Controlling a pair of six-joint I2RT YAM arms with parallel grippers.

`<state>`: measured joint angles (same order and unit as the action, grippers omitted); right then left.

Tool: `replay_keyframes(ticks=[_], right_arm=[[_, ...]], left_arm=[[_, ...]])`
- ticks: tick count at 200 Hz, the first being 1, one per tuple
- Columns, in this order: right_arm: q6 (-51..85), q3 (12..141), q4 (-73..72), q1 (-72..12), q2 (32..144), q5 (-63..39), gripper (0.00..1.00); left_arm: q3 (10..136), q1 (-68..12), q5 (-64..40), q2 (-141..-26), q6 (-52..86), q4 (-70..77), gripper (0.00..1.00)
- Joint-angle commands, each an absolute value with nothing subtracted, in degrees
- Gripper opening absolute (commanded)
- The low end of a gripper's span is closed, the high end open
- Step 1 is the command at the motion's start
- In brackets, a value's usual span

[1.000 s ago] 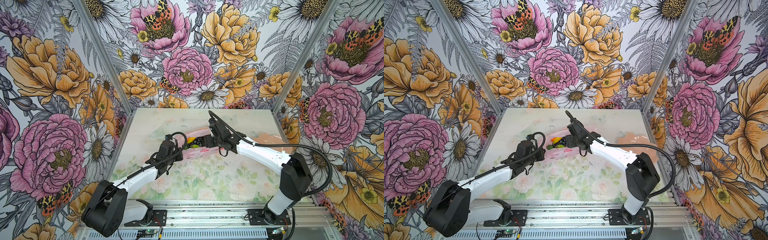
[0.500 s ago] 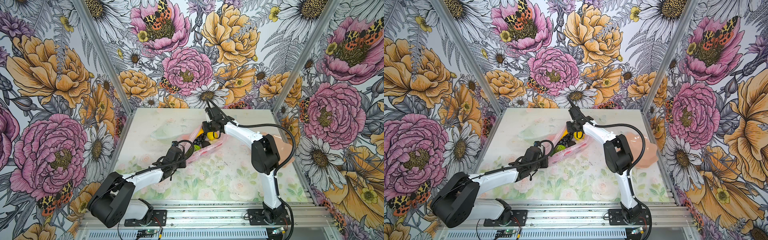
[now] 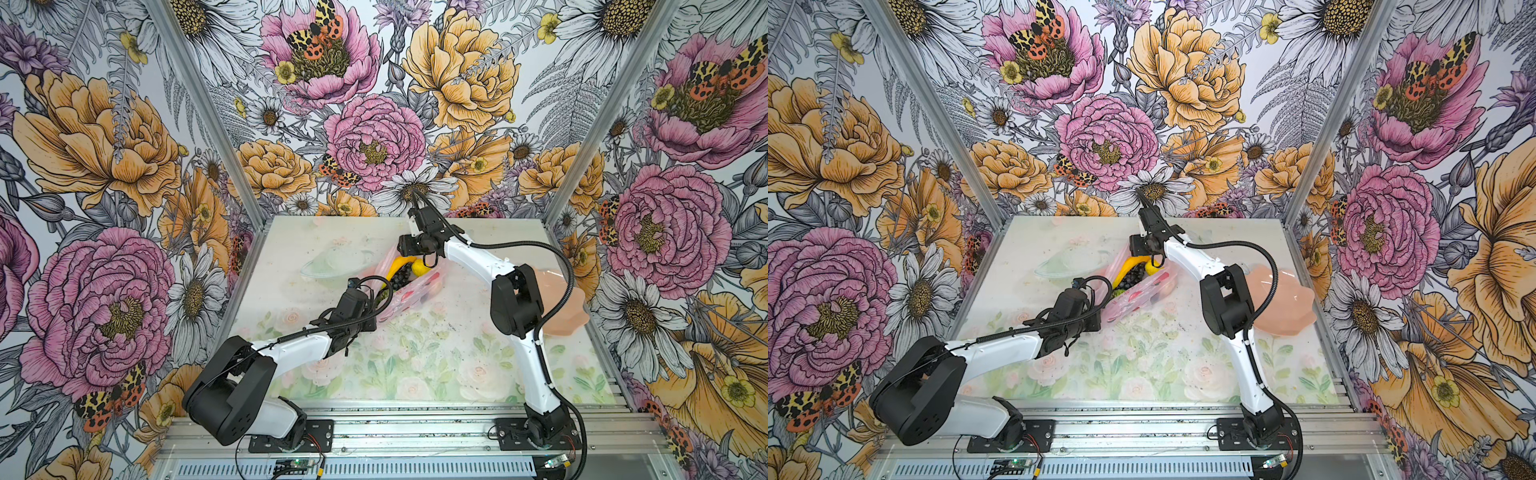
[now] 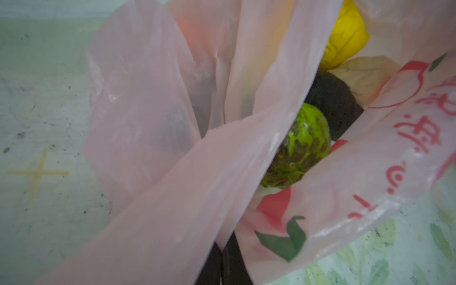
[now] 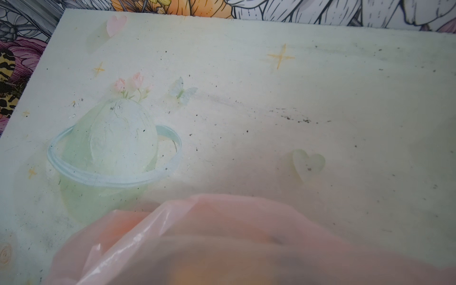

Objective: Take fruits out of the plastic bag
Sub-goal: Spread open the plastic bag at the center of the table.

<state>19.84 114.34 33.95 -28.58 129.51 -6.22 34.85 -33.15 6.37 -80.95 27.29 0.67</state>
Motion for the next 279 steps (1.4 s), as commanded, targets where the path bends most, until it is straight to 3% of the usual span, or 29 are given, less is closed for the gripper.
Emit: replay_keyframes(ticks=[1, 37, 59, 103, 145, 185, 236, 279], right_arm=[[18.50, 107.91, 35.09, -30.78, 118.79, -2.22, 0.70], [19.54, 95.05, 34.94, -31.99, 110.49, 3.18, 0.74], [20.36, 91.89, 34.80, -32.21, 110.79, 2.49, 0.71], [21.18, 85.18, 34.80, -33.08, 110.62, 6.15, 0.56], [22.09, 73.88, 34.29, -34.52, 102.98, 8.05, 0.53], [23.84, 66.86, 31.85, -34.89, 102.26, 7.45, 0.50], [25.05, 63.57, 30.42, -34.33, 101.96, 9.71, 0.53], [23.99, 66.40, 26.51, -29.19, 107.16, 7.26, 0.53]], left_arm=[[38.08, -33.06, 8.00, -82.63, 28.94, 0.84, 0.00], [38.93, -32.31, 7.42, -83.57, 30.13, 1.57, 0.00], [39.15, -31.57, 6.16, -83.91, 30.99, 1.82, 0.00], [38.91, -28.91, 4.44, -83.78, 33.71, 2.72, 0.00], [39.43, -26.40, 3.34, -83.84, 34.49, 2.72, 0.00], [41.08, -25.01, 3.03, -85.06, 36.01, 2.58, 0.00], [40.49, -23.44, 5.77, -85.34, 36.51, 0.06, 0.00], [37.35, -19.86, 4.83, -85.17, 37.62, 1.22, 0.00]])
